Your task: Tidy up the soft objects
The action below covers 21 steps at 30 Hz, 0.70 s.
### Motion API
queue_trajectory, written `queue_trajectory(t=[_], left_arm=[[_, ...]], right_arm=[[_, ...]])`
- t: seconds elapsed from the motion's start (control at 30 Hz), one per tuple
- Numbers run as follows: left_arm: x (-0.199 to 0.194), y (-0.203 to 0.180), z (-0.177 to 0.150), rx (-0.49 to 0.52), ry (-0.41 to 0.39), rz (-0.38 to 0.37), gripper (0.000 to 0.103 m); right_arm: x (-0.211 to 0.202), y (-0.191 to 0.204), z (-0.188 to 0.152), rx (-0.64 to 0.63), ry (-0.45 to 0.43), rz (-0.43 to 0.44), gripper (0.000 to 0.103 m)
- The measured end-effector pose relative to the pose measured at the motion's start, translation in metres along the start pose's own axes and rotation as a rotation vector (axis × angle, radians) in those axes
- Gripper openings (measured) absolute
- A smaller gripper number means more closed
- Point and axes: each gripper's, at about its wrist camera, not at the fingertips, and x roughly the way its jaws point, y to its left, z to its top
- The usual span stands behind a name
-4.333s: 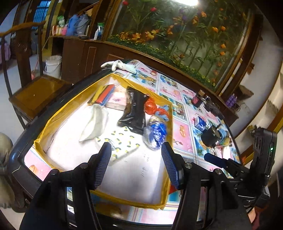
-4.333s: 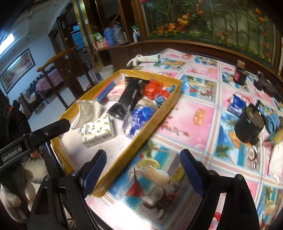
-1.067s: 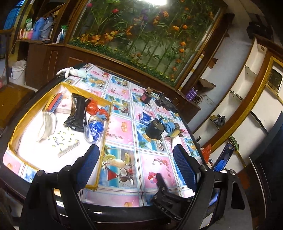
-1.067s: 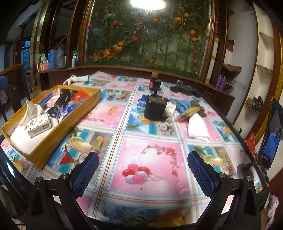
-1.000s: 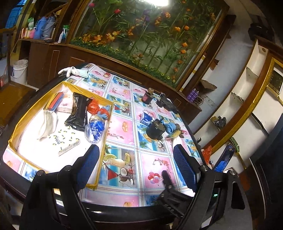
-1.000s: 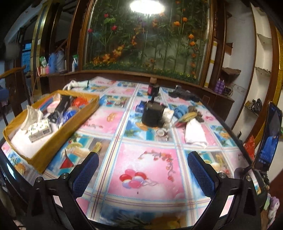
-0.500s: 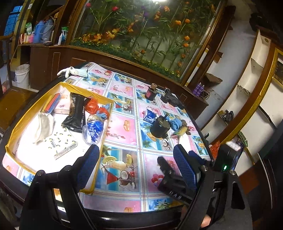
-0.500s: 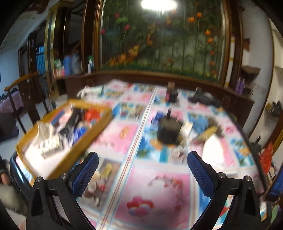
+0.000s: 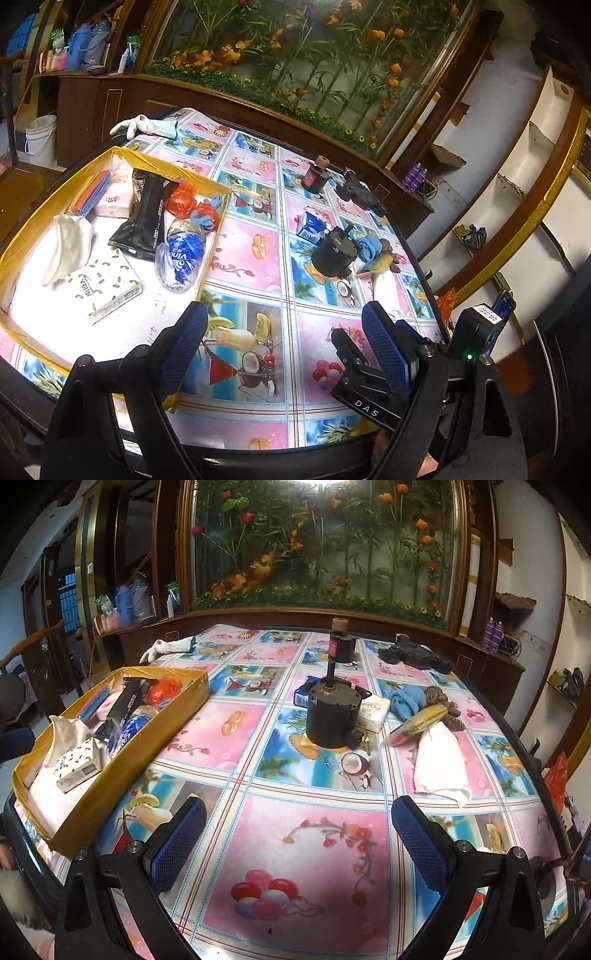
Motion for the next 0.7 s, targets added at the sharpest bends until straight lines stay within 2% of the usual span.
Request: queue_trajectory(t=[0.17, 0.3, 0.4, 0.53, 0.63, 0.7], left_arm=[[0.018, -0.003, -0.003, -0.003, 0.039, -0.031, 0.086], [0.03, -0.01, -0.003, -0.004, 0.042, -0.07, 0.086], [0.043, -0.011, -0.005, -0.032, 0.054, -0.098, 0.086], [0.064, -0.014, -0.015, -0.051, 0.125, -0.121, 0.086], [0.067, -0.017, -0.021, -0.036, 0.144, -0.125, 0.086], [0.066, -0.015, -0.021, -0.036, 0.146, -0.121, 0.086]], right_arm=[[0.002, -0.002, -0.005, -0.011, 0.007, -0.009, 0.102], [-0.002, -0.02, 0.0, 0.011, 0.017, -0.016, 0.102], [-0.005, -0.045, 0.014, 0.066, 0.027, -0.021, 0.102], [-0.002, -0.091, 0.042, 0.165, 0.035, -0.032, 0.102], [0.016, -0.118, 0.061, 0.244, 0.053, -0.04, 0.102], [0.038, -0.125, 0.077, 0.268, 0.088, -0.013, 0.102]])
